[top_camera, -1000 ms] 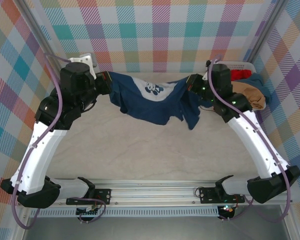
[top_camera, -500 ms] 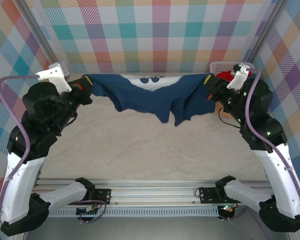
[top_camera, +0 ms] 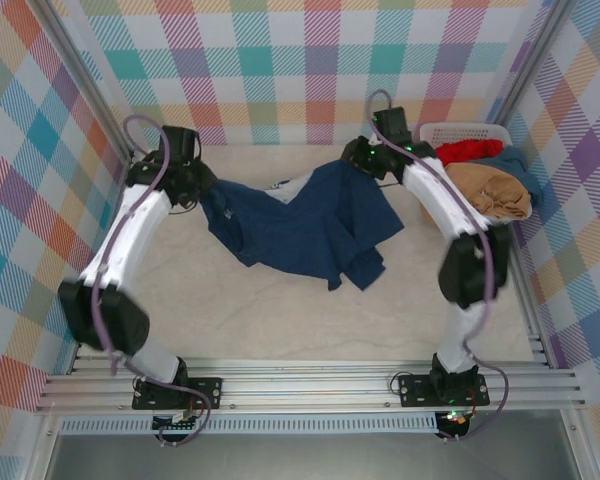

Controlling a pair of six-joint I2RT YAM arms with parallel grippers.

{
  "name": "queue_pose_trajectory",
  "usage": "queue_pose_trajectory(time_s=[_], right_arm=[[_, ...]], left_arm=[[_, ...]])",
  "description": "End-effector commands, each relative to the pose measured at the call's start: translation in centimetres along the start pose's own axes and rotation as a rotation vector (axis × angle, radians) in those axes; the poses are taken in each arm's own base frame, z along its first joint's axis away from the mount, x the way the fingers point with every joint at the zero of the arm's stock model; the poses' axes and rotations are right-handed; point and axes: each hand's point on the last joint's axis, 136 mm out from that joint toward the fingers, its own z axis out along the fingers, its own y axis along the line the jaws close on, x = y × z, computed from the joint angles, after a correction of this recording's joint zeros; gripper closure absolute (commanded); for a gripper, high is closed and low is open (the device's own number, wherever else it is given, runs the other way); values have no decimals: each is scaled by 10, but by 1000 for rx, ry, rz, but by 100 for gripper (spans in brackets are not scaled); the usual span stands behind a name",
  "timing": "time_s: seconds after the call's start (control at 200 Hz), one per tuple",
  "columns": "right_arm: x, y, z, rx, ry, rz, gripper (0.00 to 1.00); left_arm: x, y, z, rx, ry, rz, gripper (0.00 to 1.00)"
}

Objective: Fold and stack the t-shirts

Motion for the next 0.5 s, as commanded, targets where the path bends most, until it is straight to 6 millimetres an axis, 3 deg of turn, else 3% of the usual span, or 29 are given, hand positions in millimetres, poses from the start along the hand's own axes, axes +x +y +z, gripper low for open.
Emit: queue_pose_trajectory(time_s=[0.0, 0.095, 0.17, 0.245, 0.38, 0.495], right_arm=[[21, 4, -1, -2, 130, -7, 46], [28, -6, -15, 33, 106, 4, 36], [47, -21, -31, 64, 115, 30, 37], [76, -37, -45, 74, 132, 66, 41], [145, -84, -67, 162, 214, 145, 50], [188, -110, -74, 192, 278, 204, 60]], left_arm=[[9, 16, 33, 43, 152, -212, 61], [0, 21, 25, 26, 109, -161, 50], [10, 27, 15, 12, 122, -116, 48], [40, 38, 9, 2, 183, -68, 49], [116, 67, 10, -32, 349, -25, 58], [158, 85, 18, -38, 419, -58, 63]])
